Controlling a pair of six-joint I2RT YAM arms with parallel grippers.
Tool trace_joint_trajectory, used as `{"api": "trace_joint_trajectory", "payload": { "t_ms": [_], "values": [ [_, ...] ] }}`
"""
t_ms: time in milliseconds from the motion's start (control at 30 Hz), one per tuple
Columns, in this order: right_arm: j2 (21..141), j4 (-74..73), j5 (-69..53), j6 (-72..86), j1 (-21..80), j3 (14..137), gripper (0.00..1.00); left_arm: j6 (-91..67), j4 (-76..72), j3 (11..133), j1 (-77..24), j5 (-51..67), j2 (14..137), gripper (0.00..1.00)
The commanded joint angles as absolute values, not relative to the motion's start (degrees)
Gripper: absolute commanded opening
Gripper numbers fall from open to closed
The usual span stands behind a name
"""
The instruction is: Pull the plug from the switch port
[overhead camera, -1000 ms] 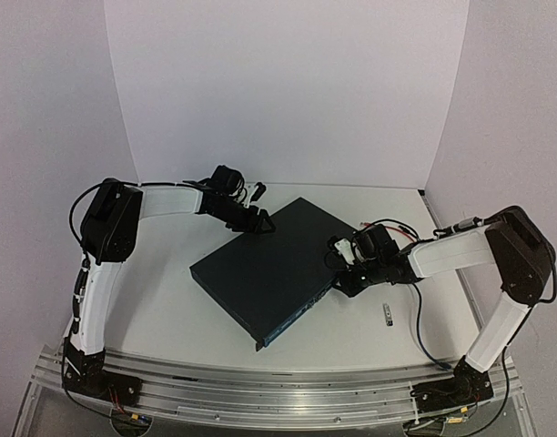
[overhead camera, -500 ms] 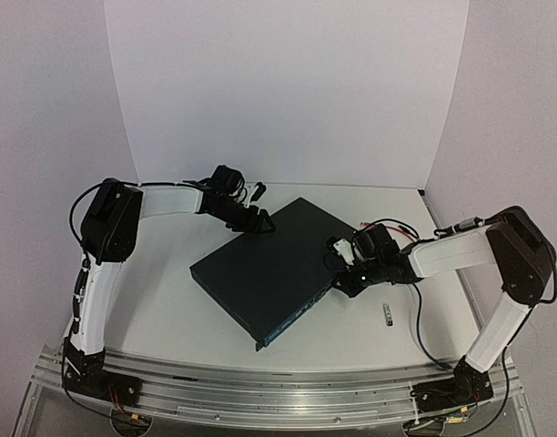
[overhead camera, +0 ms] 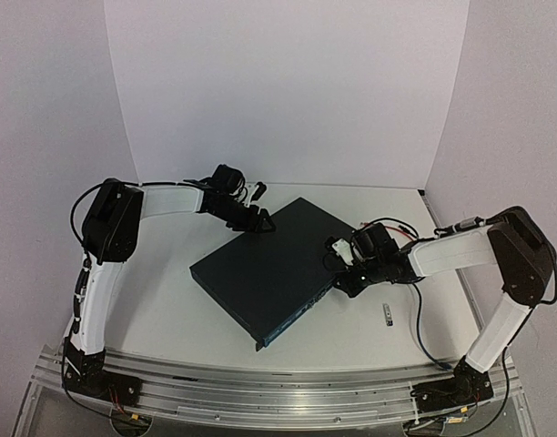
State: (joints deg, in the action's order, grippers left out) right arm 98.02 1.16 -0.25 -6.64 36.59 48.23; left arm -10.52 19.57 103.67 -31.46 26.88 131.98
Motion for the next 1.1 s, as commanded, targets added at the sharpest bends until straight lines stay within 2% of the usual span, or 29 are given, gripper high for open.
{"api": "trace_joint_trajectory", "payload": {
  "t_ms": [0, 300, 633, 1067],
  "values": [
    [96.45, 0.1, 1.42, -7.92, 37.52, 50.72, 0.19, -11.16, 27.68, 102.57, -31.11, 23.62, 136.35, 0.71],
    [96.39, 0.09, 2.69, -8.22, 37.84, 51.17, 0.17, -11.2, 27.69, 102.29, -31.11, 23.68, 136.29, 0.71],
    [97.17, -2.21, 2.89, -7.3, 37.93, 51.98, 0.05, -11.34, 27.42, 101.53, -31.11, 23.32, 136.02, 0.71],
    [96.04, -0.53, 6.06, 3.5, 37.9, 44.6, 0.03, -11.43, 27.72, 101.57, -31.11, 22.3, 136.32, 0.71]
  ]
}}
